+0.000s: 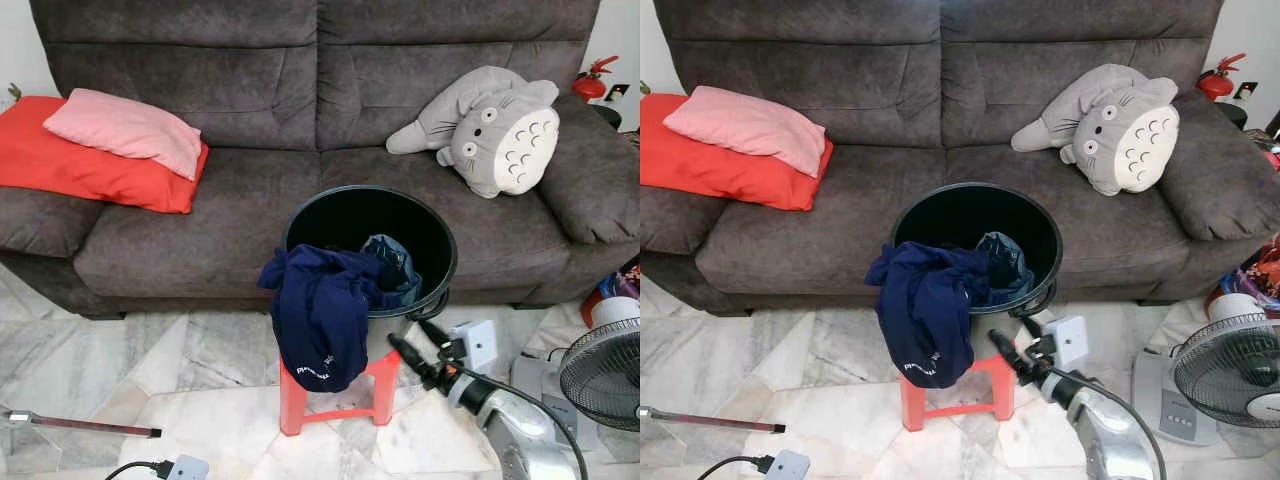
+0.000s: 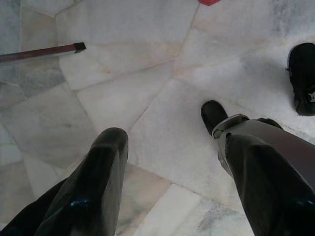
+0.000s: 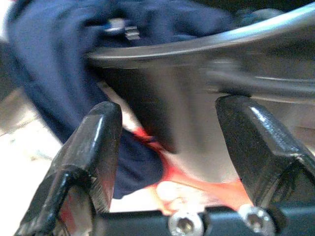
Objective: Hang hanger
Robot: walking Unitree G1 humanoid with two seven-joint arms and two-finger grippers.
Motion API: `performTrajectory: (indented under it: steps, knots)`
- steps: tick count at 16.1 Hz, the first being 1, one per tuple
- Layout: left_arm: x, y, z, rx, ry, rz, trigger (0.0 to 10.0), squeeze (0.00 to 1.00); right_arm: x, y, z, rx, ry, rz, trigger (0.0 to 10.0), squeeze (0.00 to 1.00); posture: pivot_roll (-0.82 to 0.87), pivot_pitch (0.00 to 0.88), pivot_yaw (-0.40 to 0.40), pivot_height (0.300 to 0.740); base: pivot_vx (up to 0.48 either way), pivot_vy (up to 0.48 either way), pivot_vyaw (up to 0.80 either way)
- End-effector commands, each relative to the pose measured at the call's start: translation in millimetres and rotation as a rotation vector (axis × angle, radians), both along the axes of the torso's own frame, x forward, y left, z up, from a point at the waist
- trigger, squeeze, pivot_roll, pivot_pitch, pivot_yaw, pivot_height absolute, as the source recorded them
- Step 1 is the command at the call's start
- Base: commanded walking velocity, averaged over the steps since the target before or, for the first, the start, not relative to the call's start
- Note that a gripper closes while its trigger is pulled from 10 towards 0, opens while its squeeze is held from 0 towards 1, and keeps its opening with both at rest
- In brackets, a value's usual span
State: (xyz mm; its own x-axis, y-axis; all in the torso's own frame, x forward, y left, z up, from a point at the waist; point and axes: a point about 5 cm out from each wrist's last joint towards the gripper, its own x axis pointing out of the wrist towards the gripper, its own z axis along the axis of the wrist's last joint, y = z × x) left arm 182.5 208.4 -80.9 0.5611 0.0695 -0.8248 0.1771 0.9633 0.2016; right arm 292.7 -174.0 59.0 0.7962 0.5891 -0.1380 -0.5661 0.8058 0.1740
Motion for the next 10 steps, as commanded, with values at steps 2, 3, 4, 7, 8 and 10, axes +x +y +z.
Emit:
performTrajectory:
  steps: [2,3,4,7,8,10]
  knots:
    - [-10.1,3.1,-5,0.003,0.039,0.018,10.0,0.0,-8.9,10.9,-11,-0.015,0.066,0.145,10.0,0.0,-0.1,0.163,0.045,0.74,0.0,0.0,0.0]
    - [-10.7,3.6,-5,0.004,0.041,0.018,10.0,0.0,-13.1,12.0,-14,-0.031,0.079,0.183,10.0,0.0,-0.1,0.161,0.046,0.74,0.0,0.0,0.0]
    - [-11.2,3.8,-5,0.004,0.042,0.017,10.0,0.0,-14.3,11.6,-16,-0.039,0.085,0.19,10.0,0.0,-0.1,0.161,0.047,0.74,0.0,0.0,0.0]
    - [-12.2,3.7,-5,0.005,0.045,0.017,10.0,0.0,-6.5,5.5,-18,-0.096,0.038,0.08,10.0,0.0,-0.09,0.156,0.048,0.74,0.0,0.0,0.0]
    - [-11.5,3.5,-5,0.004,0.044,0.018,10.0,0.0,-2.9,6.3,-17,-0.094,0.042,0.086,10.0,0.0,-0.09,0.158,0.05,0.74,0.0,0.0,0.0]
    - [-10.9,3.1,-5,0.003,0.043,0.017,10.0,0.0,-1.3,12.8,-17,-0.058,0.069,0.166,10.0,0.0,-0.08,0.156,0.05,0.74,0.0,0.0,0.0]
